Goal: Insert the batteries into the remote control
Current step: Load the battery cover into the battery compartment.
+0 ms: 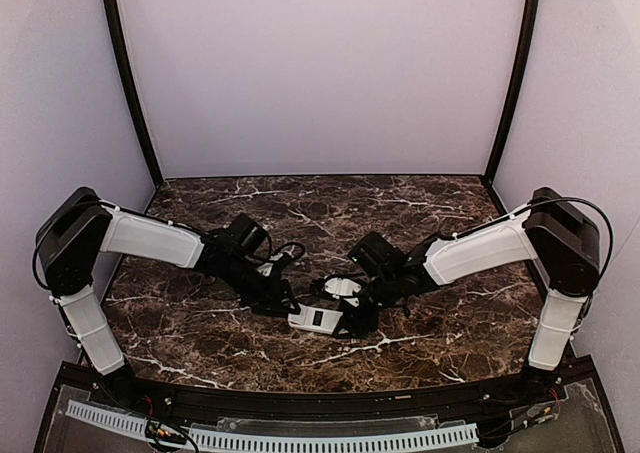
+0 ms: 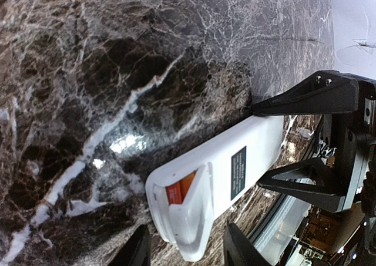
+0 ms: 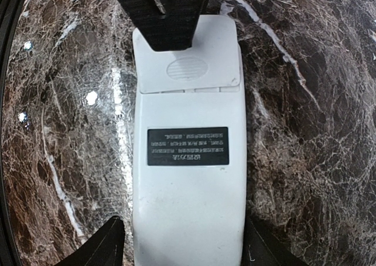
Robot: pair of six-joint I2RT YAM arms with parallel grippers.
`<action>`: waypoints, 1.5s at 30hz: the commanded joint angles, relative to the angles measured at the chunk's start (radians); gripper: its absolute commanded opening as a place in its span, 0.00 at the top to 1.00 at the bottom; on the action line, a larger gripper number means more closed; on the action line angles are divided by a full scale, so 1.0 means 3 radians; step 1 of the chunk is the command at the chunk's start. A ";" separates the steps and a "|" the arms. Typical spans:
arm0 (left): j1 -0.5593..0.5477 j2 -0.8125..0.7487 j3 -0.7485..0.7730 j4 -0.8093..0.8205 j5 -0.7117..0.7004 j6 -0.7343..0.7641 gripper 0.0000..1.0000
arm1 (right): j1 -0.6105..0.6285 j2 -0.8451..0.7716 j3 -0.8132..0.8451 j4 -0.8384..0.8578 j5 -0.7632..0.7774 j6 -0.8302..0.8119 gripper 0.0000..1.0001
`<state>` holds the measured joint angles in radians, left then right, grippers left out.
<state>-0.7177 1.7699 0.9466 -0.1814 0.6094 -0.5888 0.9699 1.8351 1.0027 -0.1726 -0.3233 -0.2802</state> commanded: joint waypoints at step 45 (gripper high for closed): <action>-0.0141 0.0240 0.0342 -0.0678 -0.0451 0.0419 0.86 | 0.0005 0.0124 0.0053 -0.0123 -0.0098 -0.0029 0.42</action>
<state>-0.7433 1.8149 1.0332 -0.3168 0.5171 -0.4854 0.9695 1.8420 1.0103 -0.1768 -0.3290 -0.2890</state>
